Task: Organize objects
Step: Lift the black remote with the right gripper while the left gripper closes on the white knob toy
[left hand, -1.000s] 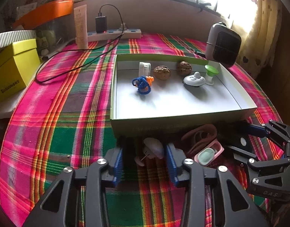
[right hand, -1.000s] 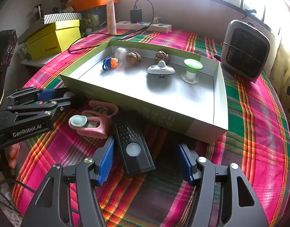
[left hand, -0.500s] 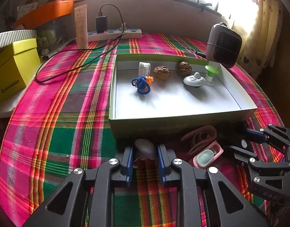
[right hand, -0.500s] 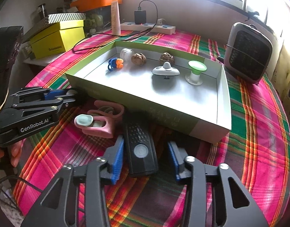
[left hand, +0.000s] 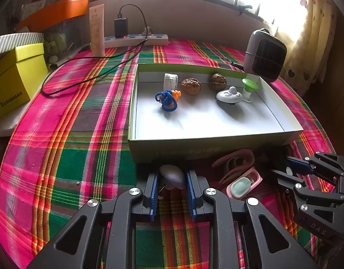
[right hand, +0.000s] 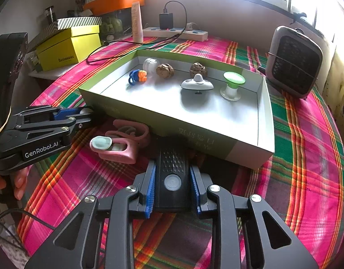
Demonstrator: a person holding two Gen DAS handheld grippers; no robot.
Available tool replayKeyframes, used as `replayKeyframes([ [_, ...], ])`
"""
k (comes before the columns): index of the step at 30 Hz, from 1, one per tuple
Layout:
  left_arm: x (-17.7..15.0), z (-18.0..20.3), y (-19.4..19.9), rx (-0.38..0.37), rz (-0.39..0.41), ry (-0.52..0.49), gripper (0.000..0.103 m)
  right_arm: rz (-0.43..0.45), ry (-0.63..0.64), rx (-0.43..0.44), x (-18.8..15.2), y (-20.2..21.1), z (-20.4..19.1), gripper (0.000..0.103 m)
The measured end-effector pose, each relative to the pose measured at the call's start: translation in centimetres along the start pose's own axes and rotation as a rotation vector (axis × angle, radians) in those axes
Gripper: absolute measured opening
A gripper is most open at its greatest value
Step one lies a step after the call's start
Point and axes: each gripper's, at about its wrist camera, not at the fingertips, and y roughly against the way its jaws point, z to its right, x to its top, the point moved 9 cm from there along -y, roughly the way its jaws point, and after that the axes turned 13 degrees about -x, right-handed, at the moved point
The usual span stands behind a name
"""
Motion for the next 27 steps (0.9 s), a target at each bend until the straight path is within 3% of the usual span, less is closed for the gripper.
replayKeyframes([
  [27, 0.8, 1.1, 1.5, -0.033, 0.021, -0.007, 0.02, 0.024, -0.032, 0.022, 0.6, 1.8, 0.5, 0.028],
])
